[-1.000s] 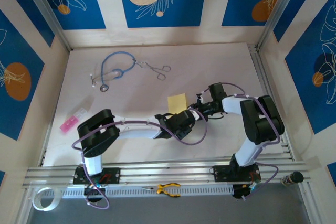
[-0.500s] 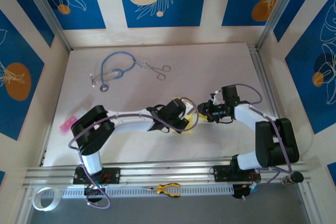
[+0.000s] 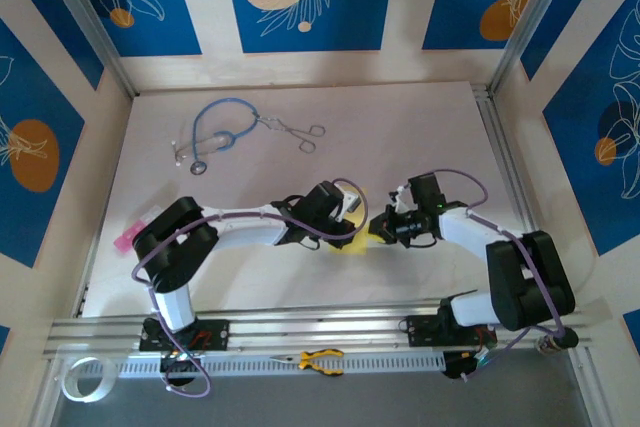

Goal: Fold a paper plane with a square sheet of paper (pick it up from the middle)
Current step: Fold the triangle a second time at the center of the table.

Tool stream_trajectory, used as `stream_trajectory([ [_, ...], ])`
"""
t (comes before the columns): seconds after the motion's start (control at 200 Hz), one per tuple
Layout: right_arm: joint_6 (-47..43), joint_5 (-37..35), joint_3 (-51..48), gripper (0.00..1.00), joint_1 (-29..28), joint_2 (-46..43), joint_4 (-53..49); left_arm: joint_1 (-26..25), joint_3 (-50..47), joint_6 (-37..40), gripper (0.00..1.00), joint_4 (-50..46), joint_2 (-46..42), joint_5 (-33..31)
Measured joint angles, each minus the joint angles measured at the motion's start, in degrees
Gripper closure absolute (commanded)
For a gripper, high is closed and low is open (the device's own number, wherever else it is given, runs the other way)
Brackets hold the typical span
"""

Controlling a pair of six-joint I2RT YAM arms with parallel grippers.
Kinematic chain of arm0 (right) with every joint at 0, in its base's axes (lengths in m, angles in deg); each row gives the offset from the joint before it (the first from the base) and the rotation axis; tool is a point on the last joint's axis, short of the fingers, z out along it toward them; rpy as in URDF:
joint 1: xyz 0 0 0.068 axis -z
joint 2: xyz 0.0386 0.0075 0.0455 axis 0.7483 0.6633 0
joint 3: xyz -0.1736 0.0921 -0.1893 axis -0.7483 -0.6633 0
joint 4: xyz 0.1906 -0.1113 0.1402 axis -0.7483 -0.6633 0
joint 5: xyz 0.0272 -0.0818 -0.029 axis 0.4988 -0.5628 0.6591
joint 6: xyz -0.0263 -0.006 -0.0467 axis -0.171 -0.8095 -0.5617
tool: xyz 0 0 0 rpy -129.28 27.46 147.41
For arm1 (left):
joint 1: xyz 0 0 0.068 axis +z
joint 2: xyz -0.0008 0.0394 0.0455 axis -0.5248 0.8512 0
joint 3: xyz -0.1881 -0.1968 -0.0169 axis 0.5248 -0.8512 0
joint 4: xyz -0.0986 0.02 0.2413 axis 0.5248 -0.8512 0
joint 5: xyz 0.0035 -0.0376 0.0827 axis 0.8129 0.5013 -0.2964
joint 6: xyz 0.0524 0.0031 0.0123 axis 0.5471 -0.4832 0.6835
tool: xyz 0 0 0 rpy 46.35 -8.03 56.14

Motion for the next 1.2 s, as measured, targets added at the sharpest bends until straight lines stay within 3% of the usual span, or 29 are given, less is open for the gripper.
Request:
stream_trajectory([
  [0.25, 0.0, -3.0, 0.0, 1.0, -4.7, 5.3, 0.5, 0.0, 0.0, -1.9, 1.0, 0.4, 0.0, 0.6],
  [0.775, -3.5, -8.7, 5.4, 1.0, -5.0, 10.6, -2.8, 0.0, -3.3, -9.2, 1.0, 3.4, 0.0, -0.4],
  [1.201, -5.4, -7.6, 7.0, 0.99, -5.8, 10.2, -3.2, 0.0, -8.3, -16.7, 1.0, 7.9, -1.6, -4.1],
])
